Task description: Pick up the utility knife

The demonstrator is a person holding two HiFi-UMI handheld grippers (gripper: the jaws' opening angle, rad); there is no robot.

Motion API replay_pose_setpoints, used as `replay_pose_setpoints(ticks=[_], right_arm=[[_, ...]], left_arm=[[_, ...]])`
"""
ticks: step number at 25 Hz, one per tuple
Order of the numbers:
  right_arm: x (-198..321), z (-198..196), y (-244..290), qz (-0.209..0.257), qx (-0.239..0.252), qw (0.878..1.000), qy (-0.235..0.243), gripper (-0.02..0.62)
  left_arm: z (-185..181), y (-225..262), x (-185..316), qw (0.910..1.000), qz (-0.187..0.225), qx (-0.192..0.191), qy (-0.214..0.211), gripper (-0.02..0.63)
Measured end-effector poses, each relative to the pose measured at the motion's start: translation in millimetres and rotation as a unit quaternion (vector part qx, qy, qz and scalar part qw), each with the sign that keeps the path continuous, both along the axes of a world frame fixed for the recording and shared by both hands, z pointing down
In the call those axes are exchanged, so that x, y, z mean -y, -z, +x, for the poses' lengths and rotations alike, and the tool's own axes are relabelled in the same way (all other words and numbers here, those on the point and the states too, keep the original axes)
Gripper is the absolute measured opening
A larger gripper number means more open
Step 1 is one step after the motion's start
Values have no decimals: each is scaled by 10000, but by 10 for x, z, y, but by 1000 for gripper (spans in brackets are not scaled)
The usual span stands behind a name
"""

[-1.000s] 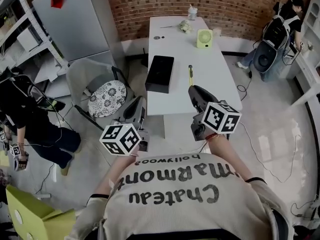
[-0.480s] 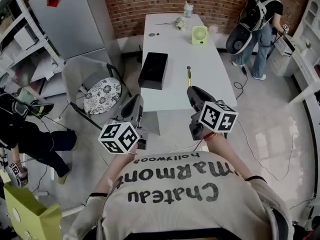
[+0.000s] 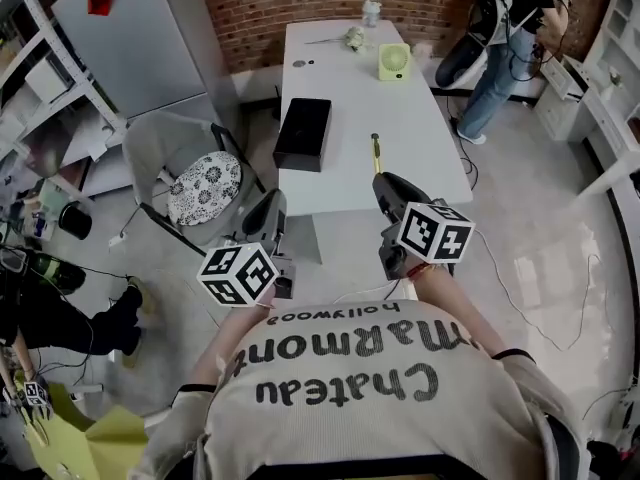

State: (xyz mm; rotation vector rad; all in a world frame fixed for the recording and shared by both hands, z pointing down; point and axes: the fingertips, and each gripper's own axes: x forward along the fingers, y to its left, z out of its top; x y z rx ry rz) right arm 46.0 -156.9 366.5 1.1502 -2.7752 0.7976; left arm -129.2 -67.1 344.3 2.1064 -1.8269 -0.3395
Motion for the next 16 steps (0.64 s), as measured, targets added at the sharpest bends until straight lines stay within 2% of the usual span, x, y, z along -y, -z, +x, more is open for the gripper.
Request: replay_pose_setpoints(ticks=[16], right_arm=[[-81, 50, -54, -8, -95, 9999, -121, 58]], left_arm=[[80, 3, 29, 9997, 41, -42, -246, 0]])
